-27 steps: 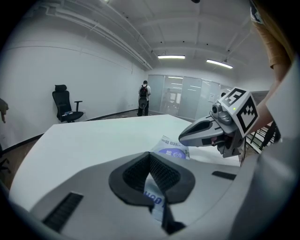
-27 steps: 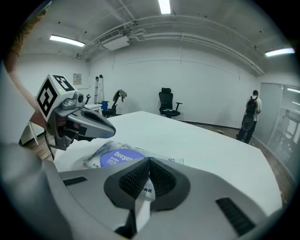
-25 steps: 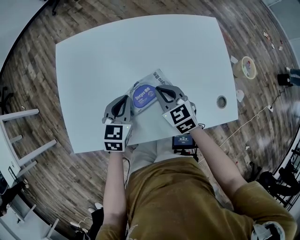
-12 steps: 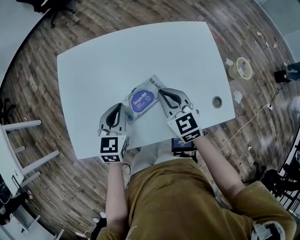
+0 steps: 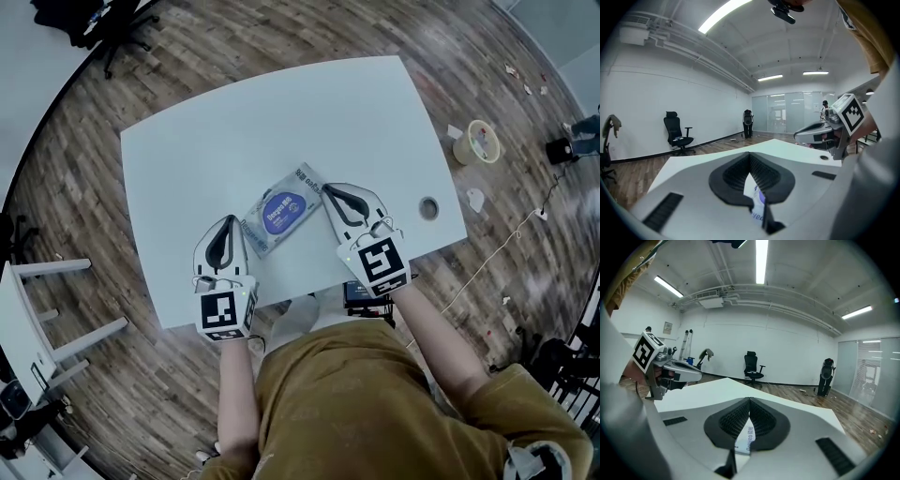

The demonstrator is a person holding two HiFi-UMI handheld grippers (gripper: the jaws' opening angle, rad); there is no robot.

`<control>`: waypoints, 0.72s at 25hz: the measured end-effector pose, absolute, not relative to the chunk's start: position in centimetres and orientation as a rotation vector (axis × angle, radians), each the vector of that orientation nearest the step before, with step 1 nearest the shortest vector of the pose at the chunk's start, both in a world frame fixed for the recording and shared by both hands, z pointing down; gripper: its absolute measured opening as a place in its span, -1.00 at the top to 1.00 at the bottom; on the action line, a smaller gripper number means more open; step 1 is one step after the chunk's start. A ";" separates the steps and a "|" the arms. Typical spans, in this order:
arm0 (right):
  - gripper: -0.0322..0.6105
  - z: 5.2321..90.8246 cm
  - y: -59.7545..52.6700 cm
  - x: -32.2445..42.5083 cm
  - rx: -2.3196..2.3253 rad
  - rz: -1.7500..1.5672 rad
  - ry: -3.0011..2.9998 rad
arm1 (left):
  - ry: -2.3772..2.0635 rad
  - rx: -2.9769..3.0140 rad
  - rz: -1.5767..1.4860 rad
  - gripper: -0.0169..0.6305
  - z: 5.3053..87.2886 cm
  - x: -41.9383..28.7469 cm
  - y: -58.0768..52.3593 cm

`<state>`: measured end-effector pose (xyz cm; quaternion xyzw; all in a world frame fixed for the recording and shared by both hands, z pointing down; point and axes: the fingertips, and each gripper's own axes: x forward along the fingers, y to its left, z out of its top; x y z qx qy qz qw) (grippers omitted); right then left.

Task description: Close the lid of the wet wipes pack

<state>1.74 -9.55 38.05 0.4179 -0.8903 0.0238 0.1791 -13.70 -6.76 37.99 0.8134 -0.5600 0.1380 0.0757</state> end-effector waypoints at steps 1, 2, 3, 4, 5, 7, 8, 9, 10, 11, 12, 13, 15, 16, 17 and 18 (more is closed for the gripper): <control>0.88 37.4 -9.5 1.9 1.200 0.064 -2.525 | -1.690 2.442 0.394 0.97 37.3 -13.7 -6.8; 0.88 36.8 -9.5 2.0 1.221 0.063 -2.535 | -1.699 2.445 0.368 0.97 36.5 -13.7 -6.8; 0.88 36.1 -9.5 2.2 1.241 0.060 -2.545 | -1.709 2.450 0.336 0.97 35.6 -13.7 -6.9; 0.88 35.3 -9.5 2.2 1.259 0.053 -2.555 | -1.718 2.459 0.307 0.97 34.7 -13.7 -7.1; 0.88 34.6 -9.5 2.3 1.274 0.044 -2.566 | -1.726 2.475 0.286 0.97 33.7 -13.6 -7.3; 0.88 33.4 -9.6 2.4 1.300 0.028 -2.587 | -1.739 2.513 0.267 0.97 32.2 -13.2 -7.6; 0.88 32.9 -9.6 2.5 1.313 0.023 -2.594 | -1.744 2.529 0.262 0.97 31.6 -13.0 -7.8; 0.88 32.5 -9.6 2.6 1.324 0.018 -2.599 | -1.749 2.539 0.258 0.97 31.3 -12.9 -7.8; 0.88 32.2 -9.6 2.6 1.333 0.014 -2.603 | -1.753 2.545 0.256 0.97 31.0 -12.9 -7.9; 0.88 31.9 -9.6 2.7 1.342 0.009 -2.605 | -1.757 2.548 0.255 0.97 30.8 -12.9 -7.9; 0.88 31.6 -9.6 2.8 1.350 0.005 -2.609 | -1.762 2.551 0.255 0.97 30.6 -12.8 -7.9; 0.88 31.3 -9.6 3.0 1.360 0.002 -2.612 | -1.768 2.553 0.254 0.97 30.3 -12.8 -7.9; 0.88 30.8 -9.6 3.3 1.377 -0.004 -2.619 | -1.782 2.557 0.248 0.97 29.8 -12.6 -7.9; 0.88 30.6 -9.5 3.5 1.385 -0.005 -2.623 | -1.791 2.559 0.242 0.97 29.5 -12.6 -7.8; 0.88 30.3 -9.5 3.6 1.392 -0.004 -2.629 | -1.799 2.560 0.235 0.97 29.2 -12.6 -7.8; 0.88 30.0 -9.5 3.8 1.401 -0.005 -2.635 | -1.807 2.561 0.229 0.97 28.9 -12.6 -7.8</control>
